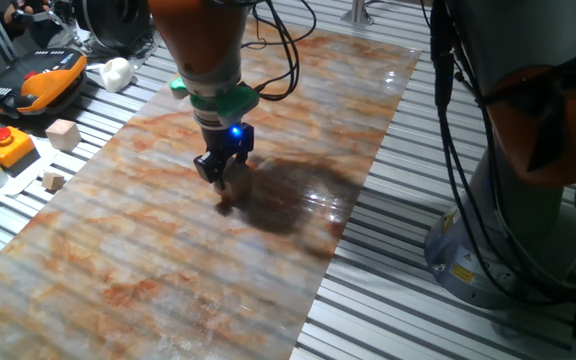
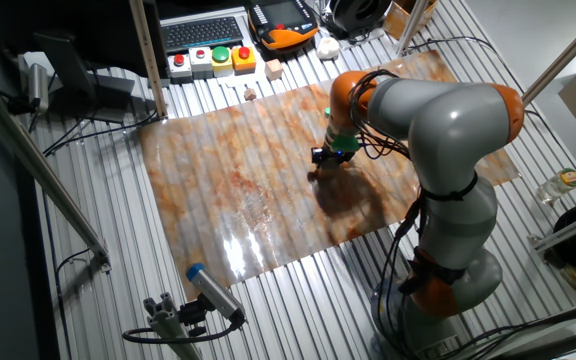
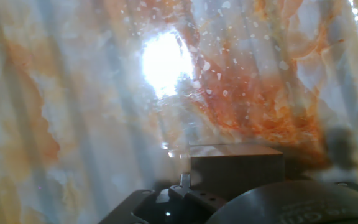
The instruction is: Hold a small block with the gripper and sweep it from left to right on the table
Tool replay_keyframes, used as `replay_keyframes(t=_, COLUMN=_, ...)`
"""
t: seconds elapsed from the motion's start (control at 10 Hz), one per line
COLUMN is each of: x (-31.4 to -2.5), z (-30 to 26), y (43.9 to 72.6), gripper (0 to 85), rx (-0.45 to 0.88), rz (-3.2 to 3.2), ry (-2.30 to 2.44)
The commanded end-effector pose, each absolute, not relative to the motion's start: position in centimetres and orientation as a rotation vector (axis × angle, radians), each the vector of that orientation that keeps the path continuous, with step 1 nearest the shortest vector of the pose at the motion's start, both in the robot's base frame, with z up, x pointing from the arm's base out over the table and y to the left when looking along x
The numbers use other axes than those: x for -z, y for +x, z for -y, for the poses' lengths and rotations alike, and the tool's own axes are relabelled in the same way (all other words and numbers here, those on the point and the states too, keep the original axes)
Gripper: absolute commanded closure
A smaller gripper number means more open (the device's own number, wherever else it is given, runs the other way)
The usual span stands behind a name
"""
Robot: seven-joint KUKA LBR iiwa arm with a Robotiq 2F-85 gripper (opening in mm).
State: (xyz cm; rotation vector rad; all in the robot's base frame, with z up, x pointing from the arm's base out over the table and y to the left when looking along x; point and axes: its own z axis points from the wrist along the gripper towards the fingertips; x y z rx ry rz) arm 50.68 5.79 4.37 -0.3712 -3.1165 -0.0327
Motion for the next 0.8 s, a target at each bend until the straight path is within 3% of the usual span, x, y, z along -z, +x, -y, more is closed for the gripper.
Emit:
replay_keyframes(t=0.0, x=-4.2, z=-5.9, y=50.7, gripper=85.0, rx=0.033, rz=3.116, ry=-0.371)
replay_keyframes(t=0.7, x=-4.5, z=-7.3, y=50.8, gripper=85.0, rx=0.034, rz=3.106, ry=-0.394)
